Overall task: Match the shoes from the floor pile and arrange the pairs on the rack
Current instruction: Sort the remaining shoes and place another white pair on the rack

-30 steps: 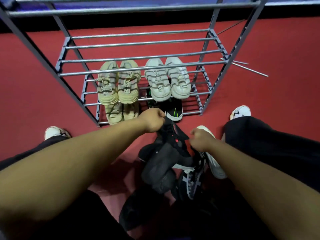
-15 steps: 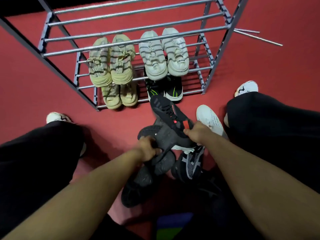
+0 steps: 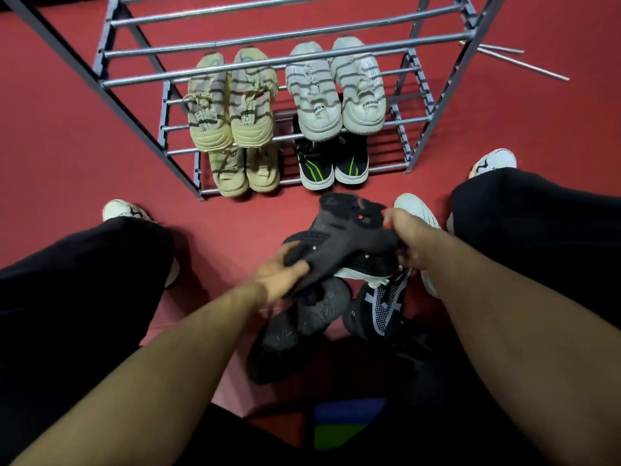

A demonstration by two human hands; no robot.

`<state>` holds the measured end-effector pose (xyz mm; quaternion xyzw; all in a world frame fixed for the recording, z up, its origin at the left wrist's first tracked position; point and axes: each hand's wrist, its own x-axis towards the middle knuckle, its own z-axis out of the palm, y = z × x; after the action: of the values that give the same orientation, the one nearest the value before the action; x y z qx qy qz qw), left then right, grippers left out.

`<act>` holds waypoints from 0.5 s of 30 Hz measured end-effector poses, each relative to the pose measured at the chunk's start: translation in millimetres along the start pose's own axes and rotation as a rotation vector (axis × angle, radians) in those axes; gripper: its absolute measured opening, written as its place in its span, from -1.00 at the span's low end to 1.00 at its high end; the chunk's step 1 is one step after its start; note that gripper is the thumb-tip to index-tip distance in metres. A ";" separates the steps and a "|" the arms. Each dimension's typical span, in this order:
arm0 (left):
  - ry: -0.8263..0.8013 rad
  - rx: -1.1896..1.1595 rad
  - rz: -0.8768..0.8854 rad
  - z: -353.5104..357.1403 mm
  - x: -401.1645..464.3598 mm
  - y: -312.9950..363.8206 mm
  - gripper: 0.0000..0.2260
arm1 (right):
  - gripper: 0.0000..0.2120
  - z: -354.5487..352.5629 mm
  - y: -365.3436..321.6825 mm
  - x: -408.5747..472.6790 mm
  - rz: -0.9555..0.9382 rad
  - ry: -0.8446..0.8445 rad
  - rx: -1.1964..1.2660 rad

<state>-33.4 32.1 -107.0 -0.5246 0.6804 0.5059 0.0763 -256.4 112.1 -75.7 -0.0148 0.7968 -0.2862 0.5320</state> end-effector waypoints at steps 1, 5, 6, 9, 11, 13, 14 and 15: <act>-0.001 -0.225 -0.093 -8.8 -0.8 -4.5 -0.69 | -0.84 -0.4 -1.5 -0.4 0.028 -0.017 0.049; -0.127 -0.602 -0.442 -50.4 -11.3 -43.9 -0.57 | -0.76 0.8 -4.6 0.2 0.083 -0.105 0.104; -0.140 -0.692 -0.463 -59.5 -14.2 -55.4 -0.53 | -0.76 2.6 -3.4 0.6 0.092 -0.115 0.060; -0.024 -0.858 -0.581 -72.9 -12.9 -90.9 -0.48 | -0.82 9.4 4.5 2.9 0.122 -0.113 -0.148; 0.093 -0.831 -0.648 -69.5 -7.0 -108.3 -0.46 | -0.90 13.2 9.0 3.0 0.107 -0.089 -0.320; 0.158 -0.688 -0.708 -61.6 -3.8 -117.6 -0.50 | -0.89 14.6 13.6 2.4 0.067 -0.058 -0.459; 0.157 -0.587 -0.727 -57.4 -5.2 -118.6 -0.48 | -0.89 15.8 14.6 -0.6 0.061 -0.056 -0.481; 0.147 -0.485 -0.739 -54.2 -5.8 -119.8 -0.45 | -0.89 16.5 15.4 -1.7 0.065 -0.054 -0.491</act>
<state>87.1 1.7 -150.4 -0.7698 0.3127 0.5510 0.0779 -237.2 118.3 -86.0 -0.1254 0.8280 -0.0663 0.5425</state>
